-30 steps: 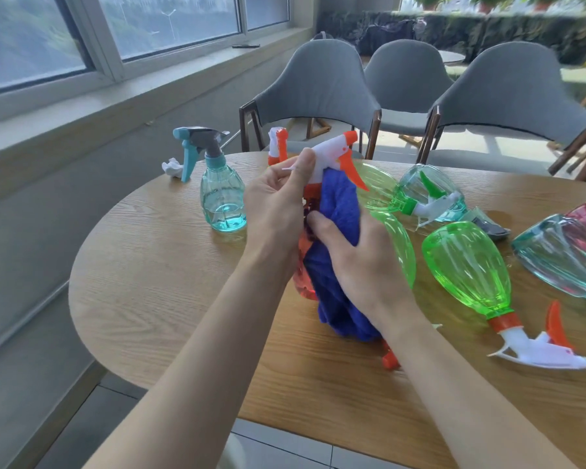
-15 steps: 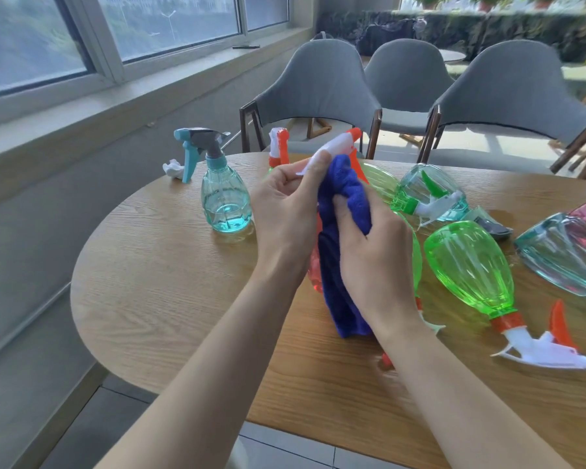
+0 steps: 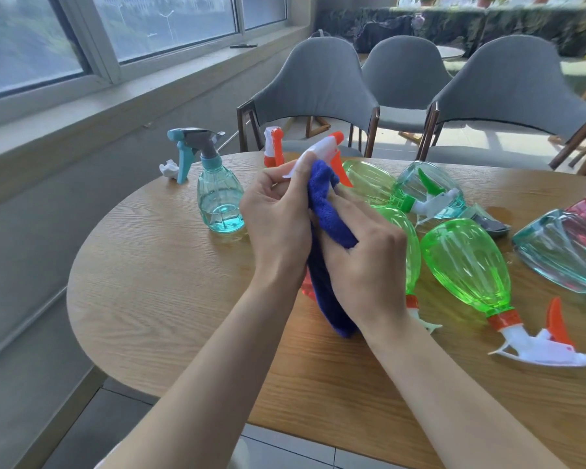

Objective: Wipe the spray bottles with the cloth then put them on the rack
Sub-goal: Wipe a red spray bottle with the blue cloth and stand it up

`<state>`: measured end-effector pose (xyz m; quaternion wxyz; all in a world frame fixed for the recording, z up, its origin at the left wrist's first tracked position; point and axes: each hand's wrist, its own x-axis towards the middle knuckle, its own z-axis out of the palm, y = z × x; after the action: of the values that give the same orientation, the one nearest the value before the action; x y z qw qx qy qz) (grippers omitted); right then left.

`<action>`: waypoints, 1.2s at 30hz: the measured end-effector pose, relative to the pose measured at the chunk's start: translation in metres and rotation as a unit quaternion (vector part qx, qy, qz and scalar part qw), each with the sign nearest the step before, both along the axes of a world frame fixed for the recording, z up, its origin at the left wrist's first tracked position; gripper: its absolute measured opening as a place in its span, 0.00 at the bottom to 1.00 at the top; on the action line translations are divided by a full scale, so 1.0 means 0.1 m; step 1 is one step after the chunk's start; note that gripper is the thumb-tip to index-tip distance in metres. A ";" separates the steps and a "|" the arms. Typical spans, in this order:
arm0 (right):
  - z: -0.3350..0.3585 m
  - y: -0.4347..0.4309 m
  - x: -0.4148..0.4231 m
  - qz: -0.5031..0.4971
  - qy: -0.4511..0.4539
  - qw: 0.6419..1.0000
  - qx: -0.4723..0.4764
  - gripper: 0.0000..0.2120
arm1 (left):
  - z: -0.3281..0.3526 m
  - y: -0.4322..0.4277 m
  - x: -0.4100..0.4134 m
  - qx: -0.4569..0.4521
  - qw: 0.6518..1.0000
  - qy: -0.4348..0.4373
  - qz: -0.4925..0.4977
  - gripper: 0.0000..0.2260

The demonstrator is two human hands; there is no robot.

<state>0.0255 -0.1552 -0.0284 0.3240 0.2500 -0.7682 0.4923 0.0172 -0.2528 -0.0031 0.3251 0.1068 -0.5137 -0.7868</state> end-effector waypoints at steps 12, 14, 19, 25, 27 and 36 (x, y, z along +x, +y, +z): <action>0.13 0.09 -0.11 -0.016 -0.158 0.969 -0.191 0.05 | -0.01 0.15 0.05 -0.125 0.992 -0.022 -0.002 0.10; 0.09 0.04 -0.04 -0.003 -0.135 0.981 -0.140 0.06 | 0.01 0.10 0.03 -0.111 0.993 -0.025 0.006 0.11; 0.04 0.06 -0.08 0.005 -0.073 0.997 -0.037 0.09 | 0.02 0.01 0.04 -0.089 0.996 -0.020 0.006 0.10; 0.05 0.00 -0.07 0.031 -0.205 0.968 -0.142 0.09 | 0.02 0.05 0.03 -0.086 0.996 -0.024 0.018 0.08; 0.06 0.02 -0.10 0.053 -0.262 0.949 -0.165 0.11 | 0.02 0.06 0.04 -0.091 0.995 -0.027 0.020 0.10; -0.13 0.01 0.00 0.058 -0.096 0.992 0.059 0.09 | -0.01 -0.01 -0.02 -0.003 0.998 -0.034 0.045 0.17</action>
<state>0.0257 -0.1544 -0.0412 0.2041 0.2643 -0.8075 0.4862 0.0149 -0.2535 -0.0038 0.3425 0.1560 -0.5214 -0.7658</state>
